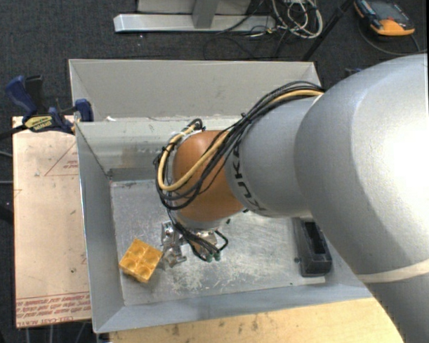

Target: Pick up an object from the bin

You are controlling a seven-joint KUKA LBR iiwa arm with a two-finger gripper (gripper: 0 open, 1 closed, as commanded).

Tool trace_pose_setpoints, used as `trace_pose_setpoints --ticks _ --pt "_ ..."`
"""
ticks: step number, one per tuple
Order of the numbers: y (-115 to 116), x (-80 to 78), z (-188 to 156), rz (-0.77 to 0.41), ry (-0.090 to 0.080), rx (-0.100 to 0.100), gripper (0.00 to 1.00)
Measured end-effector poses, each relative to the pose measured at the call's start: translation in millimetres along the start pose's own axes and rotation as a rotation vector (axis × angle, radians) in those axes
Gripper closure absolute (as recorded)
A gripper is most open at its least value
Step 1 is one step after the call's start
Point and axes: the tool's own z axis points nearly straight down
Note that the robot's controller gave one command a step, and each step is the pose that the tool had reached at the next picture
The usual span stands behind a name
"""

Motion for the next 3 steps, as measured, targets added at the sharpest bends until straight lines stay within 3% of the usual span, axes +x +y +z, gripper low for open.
trace_pose_setpoints --ticks 1,2,3 --pt "-0.3 -5.5 -0.8 0.003 -0.028 -0.002 0.00" --pt "-0.2 -5.5 -0.9 0.002 -0.027 -0.002 0.00" --pt "0.1 -15.9 1.7 -0.045 -0.007 -0.002 0.00"
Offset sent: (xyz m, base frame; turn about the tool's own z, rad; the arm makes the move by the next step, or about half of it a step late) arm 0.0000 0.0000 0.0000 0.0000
